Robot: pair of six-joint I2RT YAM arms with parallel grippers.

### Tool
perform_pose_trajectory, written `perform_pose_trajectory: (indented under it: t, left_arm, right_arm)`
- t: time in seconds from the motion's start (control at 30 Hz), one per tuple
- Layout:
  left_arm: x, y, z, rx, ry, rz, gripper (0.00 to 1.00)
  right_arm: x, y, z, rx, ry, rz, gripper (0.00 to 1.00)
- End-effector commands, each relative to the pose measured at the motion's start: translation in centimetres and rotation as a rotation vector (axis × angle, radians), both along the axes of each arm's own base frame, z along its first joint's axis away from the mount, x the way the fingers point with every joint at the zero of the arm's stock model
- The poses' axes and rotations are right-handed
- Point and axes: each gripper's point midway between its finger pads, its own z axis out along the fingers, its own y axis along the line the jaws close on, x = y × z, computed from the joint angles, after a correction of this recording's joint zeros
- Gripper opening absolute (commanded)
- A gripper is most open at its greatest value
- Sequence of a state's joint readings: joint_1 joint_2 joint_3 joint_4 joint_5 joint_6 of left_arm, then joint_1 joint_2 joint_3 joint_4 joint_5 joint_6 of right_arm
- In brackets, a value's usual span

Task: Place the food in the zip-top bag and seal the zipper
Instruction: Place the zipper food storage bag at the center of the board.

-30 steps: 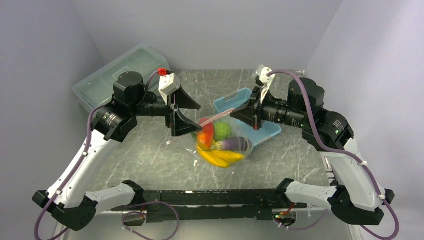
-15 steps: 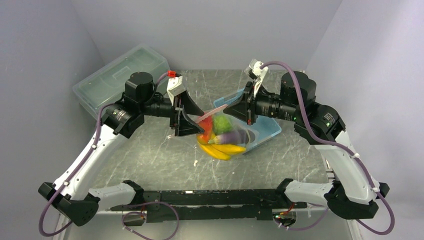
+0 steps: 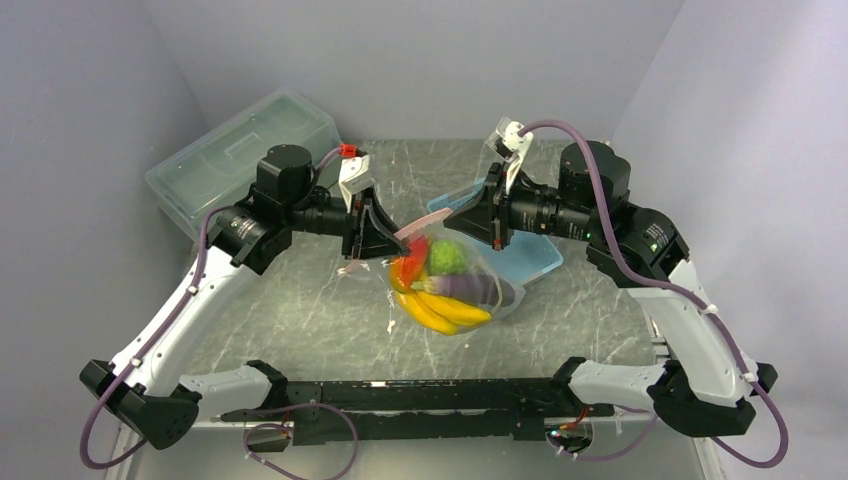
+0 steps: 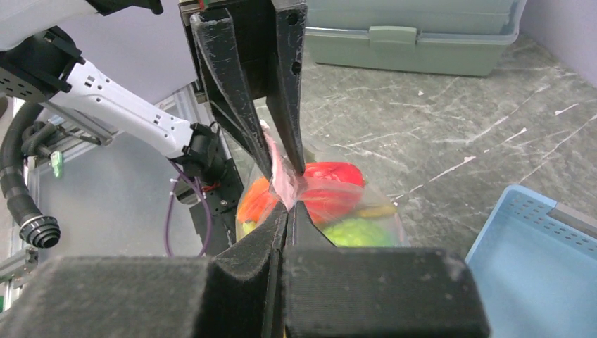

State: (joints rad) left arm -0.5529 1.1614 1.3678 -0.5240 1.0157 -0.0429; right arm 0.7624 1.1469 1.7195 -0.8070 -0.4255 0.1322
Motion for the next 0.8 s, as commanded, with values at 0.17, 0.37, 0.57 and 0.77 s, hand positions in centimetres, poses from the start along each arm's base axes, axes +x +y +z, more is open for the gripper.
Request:
perform_pose_trajectory:
  t: [0.17, 0.37, 0.57, 0.77]
  left_arm:
    - [0.5, 0.4, 0.6, 0.009, -0.045, 0.043, 0.00]
    - [0.7, 0.6, 0.8, 0.010, -0.059, 0.069, 0.00]
    - [2.3, 1.4, 0.8, 0.046, -0.124, 0.180, 0.00]
    - [4.2, 2.8, 1.6, 0.067, -0.197, 0.336, 0.00]
  right_arm:
    - [0.2, -0.1, 4.0, 0.112, -0.102, -0.018, 0.00]
    - [1.7, -0.7, 2.7, 0.066, -0.083, -0.108, 0.00]
    - [3.0, -1.6, 1.3, 0.012, -0.064, -0.195, 0.12]
    - [3.9, -2.6, 0.1, -0.029, -0.058, -0.268, 0.37]
